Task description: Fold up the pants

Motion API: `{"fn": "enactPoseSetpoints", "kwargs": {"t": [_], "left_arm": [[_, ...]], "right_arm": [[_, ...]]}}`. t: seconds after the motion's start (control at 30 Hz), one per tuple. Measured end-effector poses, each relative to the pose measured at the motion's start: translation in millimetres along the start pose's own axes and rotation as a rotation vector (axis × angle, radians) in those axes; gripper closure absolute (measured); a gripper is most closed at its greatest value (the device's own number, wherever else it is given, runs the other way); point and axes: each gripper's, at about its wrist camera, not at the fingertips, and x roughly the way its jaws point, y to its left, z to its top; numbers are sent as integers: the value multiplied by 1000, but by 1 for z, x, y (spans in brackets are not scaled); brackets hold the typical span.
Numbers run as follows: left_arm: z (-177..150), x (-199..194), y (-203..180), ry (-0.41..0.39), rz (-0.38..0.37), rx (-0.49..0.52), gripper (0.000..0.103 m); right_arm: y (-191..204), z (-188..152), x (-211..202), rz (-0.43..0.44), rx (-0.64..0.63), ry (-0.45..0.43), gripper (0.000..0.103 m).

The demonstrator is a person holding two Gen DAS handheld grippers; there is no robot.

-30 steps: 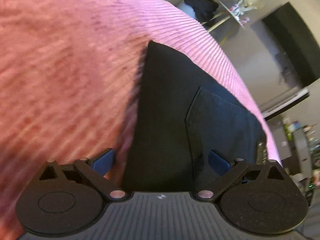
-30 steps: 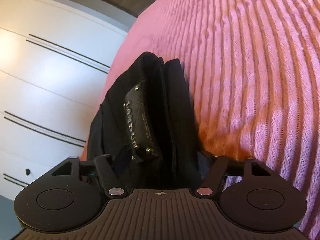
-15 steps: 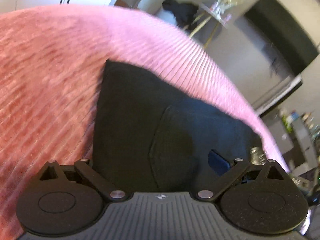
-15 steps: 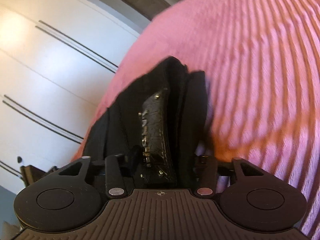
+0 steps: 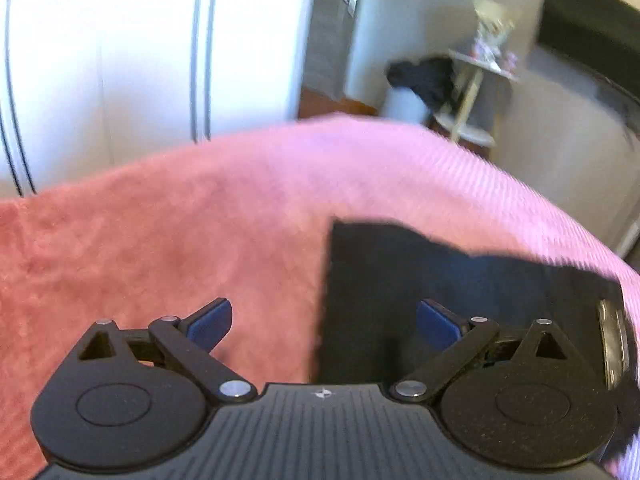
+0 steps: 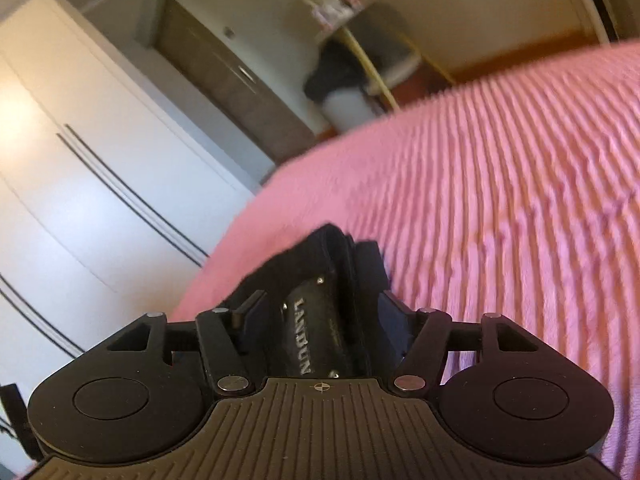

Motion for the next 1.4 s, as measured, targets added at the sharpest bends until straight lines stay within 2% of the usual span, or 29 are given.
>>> {"fn": "enactPoseSetpoints", "kwargs": {"t": [0.03,0.07,0.2,0.23,0.27,0.3,0.33,0.37,0.57,0.8,0.83,0.87,0.9,0.93,0.97,1.03,1.1,1.17,1.4], "left_arm": [[-6,-2,-4,22,-20,-9,4],[-12,-5,-7,42,-41,-18,4],[-40,-14,-22,123,-110,6,4],[-45,-14,-22,145,-104,17,4],[-50,-13,-23,163,-85,25,4],[-55,-11,-24,173,-65,28,4],[-57,-12,-21,183,-62,23,4],[-57,-12,-20,188,-65,9,4],[-54,-27,-14,186,-92,-90,4],[-58,-43,-27,205,-45,-47,4],[-59,-45,-28,203,-33,-32,4],[-60,-47,-29,203,-24,-19,4],[-62,-51,-30,205,-21,-11,4],[-64,-56,-30,202,-33,-5,4],[-65,-61,-30,198,-43,1,4],[-69,-71,-31,196,-39,19,4],[-73,-81,-32,185,-28,43,4],[-77,-91,-30,175,-18,51,4],[-89,-119,-15,150,32,59,4]], "right_arm": [[10,-1,-4,26,-30,9,39],[20,-2,-4,57,-64,43,46],[50,-24,0,68,-171,261,58],[54,-30,0,26,-183,307,68],[56,-35,0,-20,-199,339,81],[55,-38,-2,-47,-214,350,88],[55,-40,-4,-71,-226,353,99],[52,-40,-4,-91,-221,361,103],[29,-57,23,-82,-150,405,103],[39,-70,-3,-79,-216,293,102],[39,-73,-11,-79,-217,292,94],[40,-77,-18,-91,-221,298,80],[41,-81,-26,-87,-221,302,77],[42,-86,-33,-117,-235,308,53],[44,-90,-40,-138,-256,310,38],[50,-96,-52,-135,-281,313,38],[59,-99,-60,-138,-273,306,27],[69,-106,-68,-150,-281,289,4],[98,-131,-64,-254,-394,260,0]]}}
